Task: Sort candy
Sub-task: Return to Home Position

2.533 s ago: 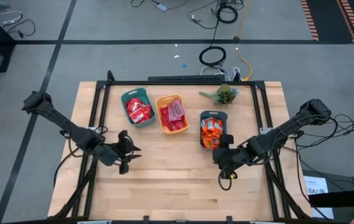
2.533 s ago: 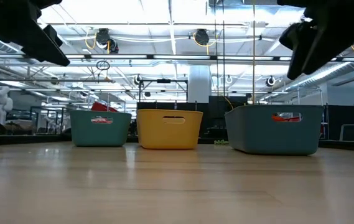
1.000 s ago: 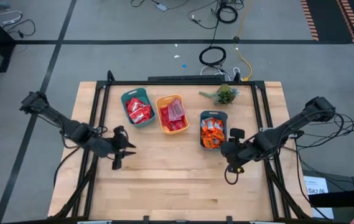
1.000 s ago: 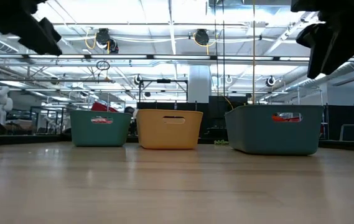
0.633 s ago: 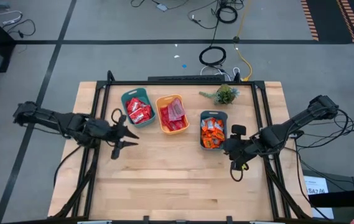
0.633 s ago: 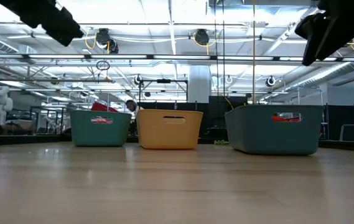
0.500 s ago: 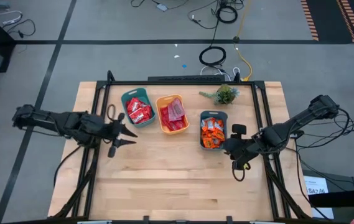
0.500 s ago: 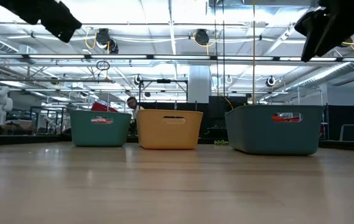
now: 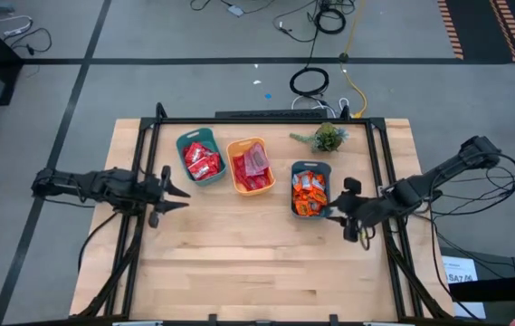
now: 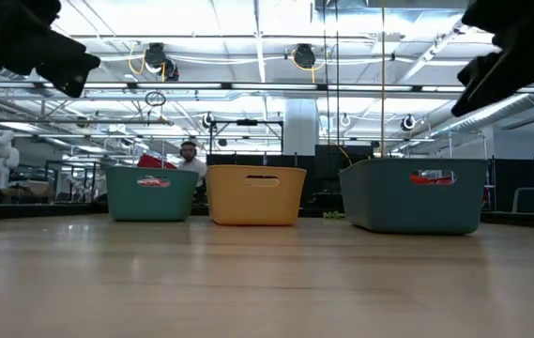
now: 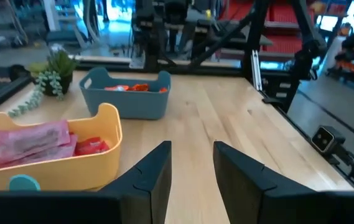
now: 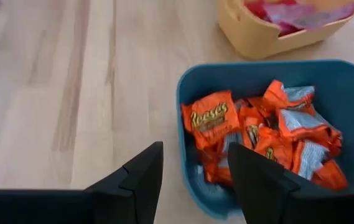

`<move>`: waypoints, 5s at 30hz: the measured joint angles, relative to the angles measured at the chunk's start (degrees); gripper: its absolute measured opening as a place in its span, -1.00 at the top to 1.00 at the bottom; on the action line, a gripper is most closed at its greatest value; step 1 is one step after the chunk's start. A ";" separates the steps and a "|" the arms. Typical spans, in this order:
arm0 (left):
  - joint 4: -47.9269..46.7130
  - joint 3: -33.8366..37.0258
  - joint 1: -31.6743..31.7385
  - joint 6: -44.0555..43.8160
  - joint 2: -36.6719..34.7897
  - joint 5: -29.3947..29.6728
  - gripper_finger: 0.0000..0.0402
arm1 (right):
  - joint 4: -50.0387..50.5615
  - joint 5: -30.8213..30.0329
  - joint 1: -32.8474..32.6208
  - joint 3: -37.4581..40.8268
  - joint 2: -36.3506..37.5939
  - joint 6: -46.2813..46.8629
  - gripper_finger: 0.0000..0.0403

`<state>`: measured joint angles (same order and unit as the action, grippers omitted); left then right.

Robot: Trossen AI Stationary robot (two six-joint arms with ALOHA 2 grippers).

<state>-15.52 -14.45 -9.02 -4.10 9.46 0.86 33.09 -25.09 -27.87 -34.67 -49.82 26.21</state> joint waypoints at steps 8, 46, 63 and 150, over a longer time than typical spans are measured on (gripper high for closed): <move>0.21 3.58 0.06 1.40 -9.43 1.12 0.36 | -14.04 8.95 6.83 12.75 16.14 -6.96 0.15; 18.28 14.05 0.04 2.79 -9.45 0.46 0.36 | -29.82 10.24 9.41 31.69 49.68 -19.91 0.15; 17.84 14.09 0.04 2.93 -9.45 0.46 0.36 | -36.40 10.26 20.83 33.85 49.29 -22.29 0.15; 19.33 14.18 4.50 3.02 -4.51 26.19 0.36 | -34.98 23.49 25.89 33.82 40.44 -17.89 0.15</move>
<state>3.81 -0.27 -4.51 -1.08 4.95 27.05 -1.89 -1.61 -1.98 -0.84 -9.39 8.32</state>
